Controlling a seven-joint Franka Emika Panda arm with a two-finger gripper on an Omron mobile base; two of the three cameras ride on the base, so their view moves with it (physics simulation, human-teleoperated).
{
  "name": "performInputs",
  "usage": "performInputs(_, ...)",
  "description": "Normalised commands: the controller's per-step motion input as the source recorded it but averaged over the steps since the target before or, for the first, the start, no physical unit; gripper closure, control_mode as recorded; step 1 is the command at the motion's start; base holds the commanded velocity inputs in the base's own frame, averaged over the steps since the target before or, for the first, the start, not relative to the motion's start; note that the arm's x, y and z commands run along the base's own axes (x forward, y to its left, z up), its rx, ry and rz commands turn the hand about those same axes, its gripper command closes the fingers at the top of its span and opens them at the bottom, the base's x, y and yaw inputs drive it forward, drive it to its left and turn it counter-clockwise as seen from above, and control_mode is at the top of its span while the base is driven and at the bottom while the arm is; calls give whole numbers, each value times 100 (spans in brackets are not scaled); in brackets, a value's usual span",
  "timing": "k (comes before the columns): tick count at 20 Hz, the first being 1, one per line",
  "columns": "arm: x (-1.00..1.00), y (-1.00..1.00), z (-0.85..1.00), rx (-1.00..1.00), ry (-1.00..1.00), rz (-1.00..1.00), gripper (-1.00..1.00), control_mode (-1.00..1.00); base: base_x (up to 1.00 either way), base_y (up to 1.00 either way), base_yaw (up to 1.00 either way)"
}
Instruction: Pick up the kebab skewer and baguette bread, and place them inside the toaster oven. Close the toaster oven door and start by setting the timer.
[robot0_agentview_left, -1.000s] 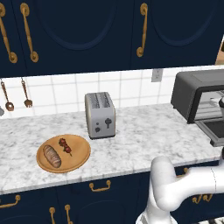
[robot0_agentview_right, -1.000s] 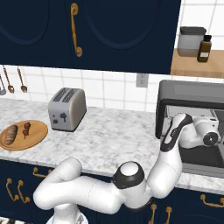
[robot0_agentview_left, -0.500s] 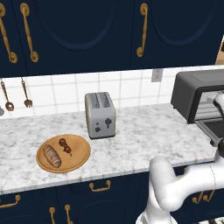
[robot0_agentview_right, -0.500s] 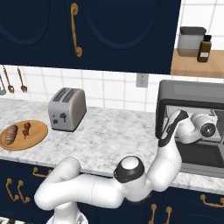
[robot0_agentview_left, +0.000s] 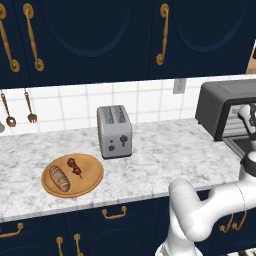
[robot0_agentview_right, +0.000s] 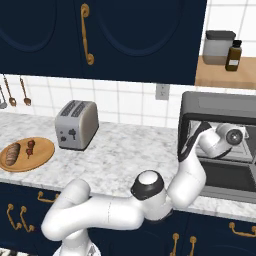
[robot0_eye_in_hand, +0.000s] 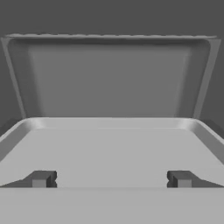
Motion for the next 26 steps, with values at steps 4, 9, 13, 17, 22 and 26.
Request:
performInputs(4, 19, 0, 0, 0, 8, 0, -100, -100, 0, 0, 0)
performInputs(9, 10, 0, 0, 0, 11, 0, -100, -100, 0, 0, 0)
performInputs(13, 1, 0, -5, 0, 10, 0, -100, -100, 0, 0, 0)
performInputs(17, 0, 0, -3, 0, 7, 0, -100, -100, 0, 0, 0)
performInputs(22, 0, 0, -7, 0, 9, 0, -100, -100, 0, 0, 0)
performInputs(26, -3, 0, -22, 0, 11, 0, -100, -100, 0, 0, 0)
